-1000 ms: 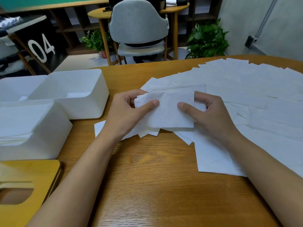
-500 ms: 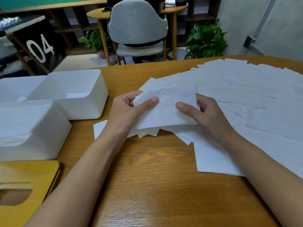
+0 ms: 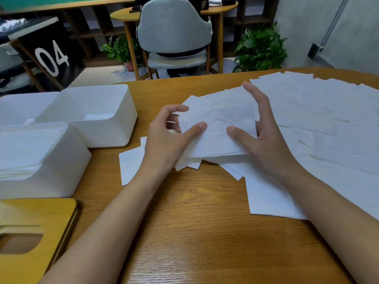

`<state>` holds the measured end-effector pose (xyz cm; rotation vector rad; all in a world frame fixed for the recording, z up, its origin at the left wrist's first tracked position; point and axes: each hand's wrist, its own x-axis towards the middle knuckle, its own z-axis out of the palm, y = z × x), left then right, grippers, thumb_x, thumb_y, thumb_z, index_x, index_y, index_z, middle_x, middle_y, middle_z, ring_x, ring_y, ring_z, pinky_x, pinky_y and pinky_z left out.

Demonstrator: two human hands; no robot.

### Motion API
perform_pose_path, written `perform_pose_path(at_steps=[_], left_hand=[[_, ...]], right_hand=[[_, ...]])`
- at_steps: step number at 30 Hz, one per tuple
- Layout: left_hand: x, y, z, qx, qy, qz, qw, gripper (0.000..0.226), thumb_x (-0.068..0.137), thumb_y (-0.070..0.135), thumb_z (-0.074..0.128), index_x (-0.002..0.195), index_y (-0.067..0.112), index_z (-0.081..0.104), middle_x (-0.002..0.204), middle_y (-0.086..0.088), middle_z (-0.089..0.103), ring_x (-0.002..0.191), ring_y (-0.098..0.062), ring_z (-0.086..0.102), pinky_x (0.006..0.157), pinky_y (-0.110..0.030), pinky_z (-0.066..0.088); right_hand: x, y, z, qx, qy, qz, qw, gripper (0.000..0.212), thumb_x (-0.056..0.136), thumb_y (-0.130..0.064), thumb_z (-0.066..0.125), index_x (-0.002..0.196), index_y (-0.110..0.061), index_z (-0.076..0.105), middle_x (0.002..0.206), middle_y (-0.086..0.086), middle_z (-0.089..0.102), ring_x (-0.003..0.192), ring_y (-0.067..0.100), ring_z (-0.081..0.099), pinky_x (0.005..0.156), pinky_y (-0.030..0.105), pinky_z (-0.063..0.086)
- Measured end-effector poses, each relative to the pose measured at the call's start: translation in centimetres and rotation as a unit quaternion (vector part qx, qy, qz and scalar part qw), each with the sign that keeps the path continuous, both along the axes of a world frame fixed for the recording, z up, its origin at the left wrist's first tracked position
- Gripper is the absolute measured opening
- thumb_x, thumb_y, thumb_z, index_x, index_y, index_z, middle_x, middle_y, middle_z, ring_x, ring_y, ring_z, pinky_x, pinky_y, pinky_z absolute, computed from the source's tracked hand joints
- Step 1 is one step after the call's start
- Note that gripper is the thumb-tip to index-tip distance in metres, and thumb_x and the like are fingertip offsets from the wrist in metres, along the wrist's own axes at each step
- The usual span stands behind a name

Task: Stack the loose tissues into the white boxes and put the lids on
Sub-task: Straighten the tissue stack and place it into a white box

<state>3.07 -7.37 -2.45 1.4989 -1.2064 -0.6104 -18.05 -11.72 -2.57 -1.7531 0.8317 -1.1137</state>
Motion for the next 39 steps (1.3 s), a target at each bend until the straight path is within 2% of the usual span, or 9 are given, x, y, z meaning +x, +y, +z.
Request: perform_pose_path(at_steps=[3, 6, 8, 12, 15, 19, 23, 31, 39], left_hand=[[0.4, 0.0, 0.4, 0.032, 0.054, -0.025, 0.998, 0.048, 0.089, 0.044, 0.080, 0.133, 0.039, 0.061, 0.120, 0.011, 0.062, 0.105, 0.003, 0.061, 0.081, -0.008, 0.050], [0.7, -0.1, 0.7, 0.078, 0.172, -0.113, 0.975, 0.039, 0.096, 0.033, 0.075, 0.133, 0.037, 0.065, 0.114, -0.013, 0.075, 0.109, -0.020, 0.073, 0.091, -0.040, 0.060], [0.9, -0.1, 0.6, 0.059, 0.147, -0.106, 0.982, 0.037, 0.097, 0.027, 0.075, 0.132, 0.033, 0.067, 0.100, -0.017, 0.078, 0.095, -0.026, 0.077, 0.083, -0.045, 0.060], [1.6, -0.2, 0.1, 0.032, 0.089, -0.083, 0.992, 0.035, 0.093, 0.032, 0.080, 0.126, 0.037, 0.069, 0.093, -0.021, 0.075, 0.087, -0.025, 0.076, 0.075, -0.043, 0.056], [2.4, -0.3, -0.4, 0.017, 0.033, -0.083, 0.996, 0.036, 0.094, 0.035, 0.079, 0.127, 0.040, 0.066, 0.094, -0.022, 0.070, 0.092, -0.028, 0.071, 0.083, -0.050, 0.057], [3.6, 0.1, -1.2, 0.001, -0.158, -0.036, 0.987, 0.038, 0.094, 0.025, 0.075, 0.129, 0.030, 0.063, 0.104, 0.010, 0.072, 0.104, -0.005, 0.066, 0.088, -0.022, 0.052], [5.1, 1.2, -2.3, 0.022, -0.295, -0.008, 0.955, 0.033, 0.092, 0.020, 0.072, 0.124, 0.022, 0.068, 0.112, 0.009, 0.067, 0.106, -0.008, 0.061, 0.095, -0.032, 0.051], [6.1, 2.9, -2.3, 0.101, -0.333, 0.070, 0.935, 0.057, 0.080, 0.067, 0.076, 0.124, 0.030, 0.070, 0.117, 0.009, 0.063, 0.111, -0.015, 0.060, 0.098, -0.049, 0.051], [5.8, 4.7, -2.0, 0.131, -0.323, 0.093, 0.933, 0.081, 0.070, 0.075, 0.079, 0.135, 0.030, 0.063, 0.125, 0.005, 0.061, 0.120, -0.021, 0.056, 0.098, -0.047, 0.052]], right_hand=[[-0.3, -0.4, 0.0, 0.008, -0.029, -0.002, 1.000, 0.075, 0.099, -0.013, 0.070, 0.154, -0.042, 0.029, 0.156, -0.014, 0.041, 0.130, 0.011, 0.059, 0.103, 0.040, 0.057], [-0.5, -0.4, 0.0, 0.041, -0.047, 0.017, 0.998, 0.064, 0.100, -0.012, 0.069, 0.144, -0.043, 0.035, 0.146, 0.003, 0.055, 0.119, 0.027, 0.067, 0.097, 0.054, 0.059], [-0.6, -0.3, 0.2, 0.047, -0.049, 0.035, 0.997, 0.053, 0.100, -0.009, 0.068, 0.137, -0.039, 0.043, 0.135, 0.000, 0.062, 0.110, 0.022, 0.070, 0.088, 0.045, 0.061], [-0.7, -0.1, 0.3, 0.013, 0.042, 0.051, 0.998, 0.024, 0.099, -0.009, 0.068, 0.113, -0.026, 0.078, 0.117, -0.019, 0.074, 0.114, 0.000, 0.064, 0.093, 0.013, 0.045], [-0.7, -0.1, 0.0, 0.039, 0.050, 0.017, 0.998, 0.031, 0.099, -0.006, 0.068, 0.113, -0.031, 0.081, 0.121, -0.021, 0.074, 0.119, -0.003, 0.063, 0.095, 0.012, 0.045], [-0.9, -0.3, -0.1, 0.019, 0.048, -0.025, 0.998, 0.034, 0.099, -0.004, 0.066, 0.115, -0.029, 0.080, 0.121, -0.021, 0.074, 0.120, -0.007, 0.062, 0.096, 0.004, 0.042], [-0.9, -0.3, -0.4, 0.016, 0.049, -0.029, 0.998, 0.034, 0.099, -0.003, 0.065, 0.116, -0.029, 0.080, 0.121, -0.021, 0.074, 0.120, -0.009, 0.061, 0.096, 0.002, 0.041], [-1.1, -0.3, -0.5, 0.019, 0.050, -0.033, 0.998, 0.034, 0.099, -0.005, 0.065, 0.114, -0.031, 0.080, 0.119, -0.024, 0.074, 0.121, -0.008, 0.061, 0.099, 0.004, 0.042], [-0.9, -0.2, -0.6, 0.023, 0.059, -0.031, 0.998, 0.035, 0.099, -0.006, 0.065, 0.113, -0.034, 0.080, 0.118, -0.029, 0.072, 0.120, -0.012, 0.059, 0.098, 0.003, 0.042]])
